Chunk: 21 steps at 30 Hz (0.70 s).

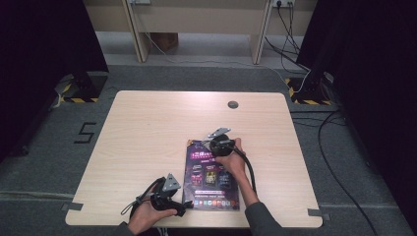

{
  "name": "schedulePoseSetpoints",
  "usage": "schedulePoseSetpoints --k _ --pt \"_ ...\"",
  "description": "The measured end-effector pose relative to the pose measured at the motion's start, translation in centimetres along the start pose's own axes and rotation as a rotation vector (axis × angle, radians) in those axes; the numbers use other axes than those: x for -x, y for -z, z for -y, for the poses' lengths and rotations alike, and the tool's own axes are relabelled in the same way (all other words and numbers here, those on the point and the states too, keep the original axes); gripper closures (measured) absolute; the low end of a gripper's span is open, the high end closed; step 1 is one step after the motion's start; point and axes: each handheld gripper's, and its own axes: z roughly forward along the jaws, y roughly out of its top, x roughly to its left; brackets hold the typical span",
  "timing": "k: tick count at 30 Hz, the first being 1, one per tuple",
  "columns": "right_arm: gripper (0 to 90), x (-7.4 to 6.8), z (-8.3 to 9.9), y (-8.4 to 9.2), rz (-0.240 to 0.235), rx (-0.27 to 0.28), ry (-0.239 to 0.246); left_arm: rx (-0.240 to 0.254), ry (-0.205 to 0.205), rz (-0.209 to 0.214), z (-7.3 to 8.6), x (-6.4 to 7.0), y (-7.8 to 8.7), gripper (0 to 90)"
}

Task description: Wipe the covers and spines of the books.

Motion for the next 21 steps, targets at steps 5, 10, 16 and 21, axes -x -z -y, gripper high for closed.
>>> schedulePoseSetpoints --k 5,10,16,21 --pt "75.3 -2.9 -2.2 -1.5 -0.036 0.011 0.049 -0.004 0.003 0.002 0.0 0.0 0.0 12.4" --pt "74.7 -4.1 -3.5 -2.5 -0.023 0.000 0.080 -0.002 0.004 -0.002 0.0 0.0 0.0 12.5" --pt "74.6 -3.7 -3.9 -2.8 -0.015 -0.006 0.060 -0.003 0.006 0.004 0.0 -0.1 0.0 12.4" --pt "74.3 -4.9 -3.4 -2.3 -0.057 -0.002 0.110 0.000 0.001 0.003 0.0 -0.1 0.0 12.4"
